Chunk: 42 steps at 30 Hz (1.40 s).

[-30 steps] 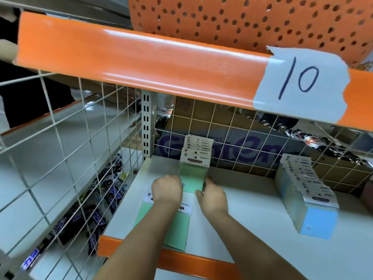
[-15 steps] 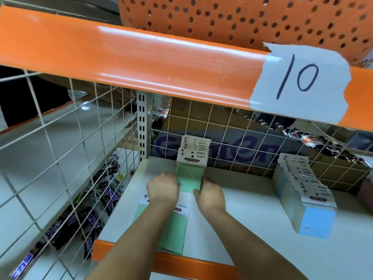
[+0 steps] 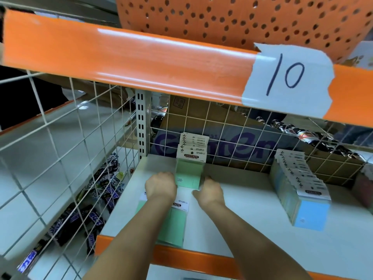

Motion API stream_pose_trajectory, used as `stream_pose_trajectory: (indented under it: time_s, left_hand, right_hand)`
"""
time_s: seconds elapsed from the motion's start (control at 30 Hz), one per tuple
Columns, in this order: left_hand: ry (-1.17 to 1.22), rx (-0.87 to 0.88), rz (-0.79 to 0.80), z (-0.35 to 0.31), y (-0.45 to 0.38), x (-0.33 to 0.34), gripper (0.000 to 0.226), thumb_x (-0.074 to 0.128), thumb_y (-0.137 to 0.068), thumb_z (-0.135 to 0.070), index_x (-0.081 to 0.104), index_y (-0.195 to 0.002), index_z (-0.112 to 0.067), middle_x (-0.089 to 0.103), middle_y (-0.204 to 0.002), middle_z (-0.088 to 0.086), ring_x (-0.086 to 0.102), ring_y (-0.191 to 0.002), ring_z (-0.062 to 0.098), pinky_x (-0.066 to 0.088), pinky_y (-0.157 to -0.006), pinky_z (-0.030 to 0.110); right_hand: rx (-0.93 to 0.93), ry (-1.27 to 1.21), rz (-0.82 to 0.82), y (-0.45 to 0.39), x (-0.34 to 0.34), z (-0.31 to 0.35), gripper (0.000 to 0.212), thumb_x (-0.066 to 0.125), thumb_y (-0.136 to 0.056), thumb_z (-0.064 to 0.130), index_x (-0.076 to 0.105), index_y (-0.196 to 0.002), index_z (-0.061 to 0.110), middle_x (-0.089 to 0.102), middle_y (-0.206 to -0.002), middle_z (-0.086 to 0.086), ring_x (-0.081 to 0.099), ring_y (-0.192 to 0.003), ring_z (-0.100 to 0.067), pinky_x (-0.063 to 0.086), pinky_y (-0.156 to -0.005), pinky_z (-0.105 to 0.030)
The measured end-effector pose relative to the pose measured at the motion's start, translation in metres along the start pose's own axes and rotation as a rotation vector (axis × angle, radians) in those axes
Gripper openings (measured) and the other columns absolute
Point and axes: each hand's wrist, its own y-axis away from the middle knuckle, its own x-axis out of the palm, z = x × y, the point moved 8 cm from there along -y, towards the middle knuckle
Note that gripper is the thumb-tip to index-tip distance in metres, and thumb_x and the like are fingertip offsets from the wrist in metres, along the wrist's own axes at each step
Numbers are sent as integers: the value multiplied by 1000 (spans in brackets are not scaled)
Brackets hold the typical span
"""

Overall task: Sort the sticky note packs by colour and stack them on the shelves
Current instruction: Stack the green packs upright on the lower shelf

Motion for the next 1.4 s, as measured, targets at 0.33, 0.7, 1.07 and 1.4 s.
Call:
stream_pose_trajectory:
  time_s: [0.33, 0.7, 1.07, 1.4]
  left_hand:
    - [314, 49, 114, 20, 47, -6, 47, 46, -97, -32, 33, -140, -19, 54, -132, 9, 53, -116, 31, 45, -87, 36]
    - [294, -99, 220, 58, 86, -10, 22, 61, -85, -33, 56, -83, -12, 60, -94, 10, 59, -91, 28, 45, -70, 30]
    - [244, -109, 246, 54, 101, 5, 42, 61, -81, -35, 59, -113, -7, 50, -124, 13, 49, -115, 29, 44, -93, 35]
    - [257, -116, 204, 41, 98, 2, 45, 56, -85, -24, 45, -126, -11, 48, -130, 10, 43, -123, 28, 39, -96, 36]
  right_hand:
    - [-115, -12, 190, 53, 10, 10, 52, 61, -91, 23, 39, -137, 13, 56, -127, -10, 58, -110, -29, 50, -85, -31]
    - [-37, 111, 272, 92, 10, 15, 28, 61, -86, 41, 50, -83, 16, 51, -79, 2, 53, -79, -22, 37, -54, -25]
    - [-2, 139, 411, 103, 33, 8, 57, 58, -82, 60, 59, -116, 14, 61, -121, -5, 57, -111, -24, 44, -86, -28]
    - [38, -28, 337, 89, 26, 4, 34, 71, -79, 39, 56, -98, 16, 62, -93, -2, 56, -82, -18, 38, -55, -24]
